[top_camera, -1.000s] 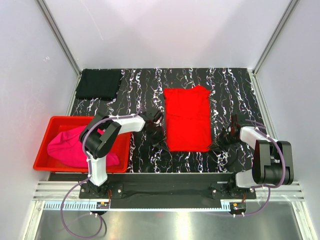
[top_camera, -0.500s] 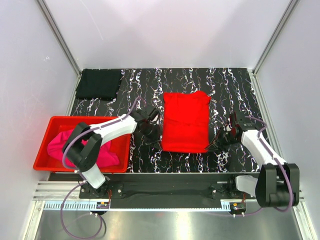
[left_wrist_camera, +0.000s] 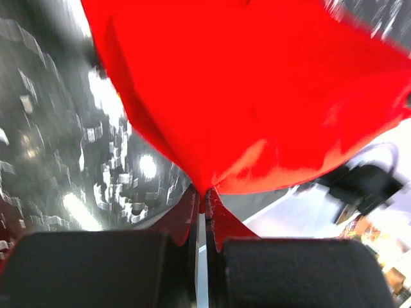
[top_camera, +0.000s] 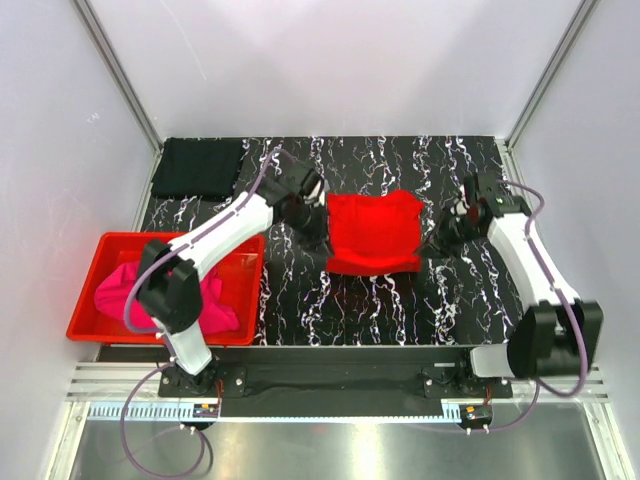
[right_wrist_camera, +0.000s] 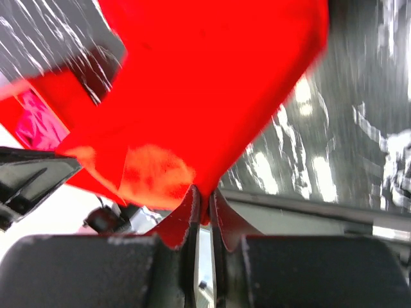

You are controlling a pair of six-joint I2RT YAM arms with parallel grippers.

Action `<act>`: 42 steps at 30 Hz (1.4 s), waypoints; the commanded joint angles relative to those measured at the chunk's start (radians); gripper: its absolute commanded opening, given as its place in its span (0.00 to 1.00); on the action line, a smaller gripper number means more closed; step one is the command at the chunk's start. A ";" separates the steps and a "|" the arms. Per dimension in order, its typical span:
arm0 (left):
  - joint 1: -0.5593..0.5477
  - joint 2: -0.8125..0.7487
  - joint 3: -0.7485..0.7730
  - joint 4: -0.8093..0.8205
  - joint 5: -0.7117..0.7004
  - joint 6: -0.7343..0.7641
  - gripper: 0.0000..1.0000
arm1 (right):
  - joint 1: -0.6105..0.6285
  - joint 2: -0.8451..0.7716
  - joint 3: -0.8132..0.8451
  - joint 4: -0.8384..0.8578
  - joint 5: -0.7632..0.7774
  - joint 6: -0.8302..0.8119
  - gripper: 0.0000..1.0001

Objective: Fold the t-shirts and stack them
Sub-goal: Fold the tshirt

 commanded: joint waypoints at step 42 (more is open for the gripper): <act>0.283 0.776 0.826 0.562 0.144 -0.095 0.04 | -0.119 0.916 0.851 0.305 -0.090 -0.071 0.05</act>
